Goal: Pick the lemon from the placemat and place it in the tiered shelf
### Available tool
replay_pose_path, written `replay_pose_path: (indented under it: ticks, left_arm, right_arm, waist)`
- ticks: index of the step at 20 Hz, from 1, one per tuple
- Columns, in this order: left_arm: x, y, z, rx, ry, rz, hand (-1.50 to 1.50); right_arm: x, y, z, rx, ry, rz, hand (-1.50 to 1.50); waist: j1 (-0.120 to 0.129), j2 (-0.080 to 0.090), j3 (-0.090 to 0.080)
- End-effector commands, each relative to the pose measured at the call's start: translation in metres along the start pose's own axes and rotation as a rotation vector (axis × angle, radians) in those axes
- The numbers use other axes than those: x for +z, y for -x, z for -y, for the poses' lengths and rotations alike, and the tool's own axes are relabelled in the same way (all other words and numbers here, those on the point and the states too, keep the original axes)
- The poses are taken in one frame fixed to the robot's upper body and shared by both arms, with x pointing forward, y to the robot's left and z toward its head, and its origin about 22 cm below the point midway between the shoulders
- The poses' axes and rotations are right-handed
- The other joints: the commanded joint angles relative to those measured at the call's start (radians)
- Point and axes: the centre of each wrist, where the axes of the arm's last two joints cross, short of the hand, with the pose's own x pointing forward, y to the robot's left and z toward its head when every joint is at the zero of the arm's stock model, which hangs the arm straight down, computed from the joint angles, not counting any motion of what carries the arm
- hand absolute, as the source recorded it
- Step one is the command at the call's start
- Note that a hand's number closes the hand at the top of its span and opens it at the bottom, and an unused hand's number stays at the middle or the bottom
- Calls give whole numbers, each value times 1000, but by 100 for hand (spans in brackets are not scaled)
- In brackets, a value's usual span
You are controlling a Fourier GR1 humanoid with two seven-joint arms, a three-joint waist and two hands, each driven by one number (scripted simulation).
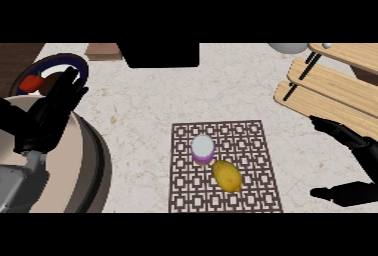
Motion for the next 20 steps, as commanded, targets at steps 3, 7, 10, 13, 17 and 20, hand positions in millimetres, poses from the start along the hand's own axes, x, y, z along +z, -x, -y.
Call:
replay_pose_path:
  ticks: [3, 7, 10, 13, 17, 20]
  left_arm:
    - [34, 83, 4, 33, -27, -365, 0]
    - [30, 78, -7, 25, -57, -354, 0]
    - [29, 80, 8, 31, -44, -346, 0]
    - [31, 85, 2, 36, -56, -362, 0]
    - [23, 75, -5, 35, -44, -347, 0]
    - [25, 77, 5, 15, -29, -347, 0]
  right_arm:
    - [-3, -28, -11, 95, -188, -41, -150]
    - [-5, -43, -18, 160, -187, -115, -150]
    - [-13, -61, -32, 205, -138, -143, -150]
    - [-18, -71, -37, 225, -101, -186, -150]
    - [-23, -82, -53, 299, -89, -261, -150]
    - [-29, -86, -64, 324, -110, -325, -150]
  waist:
    - [13, 22, -37]
    - [5, 21, -37]
    - [4, 23, -39]
    - [10, 25, -39]
    - [14, 29, -40]
    - [30, 31, -37]
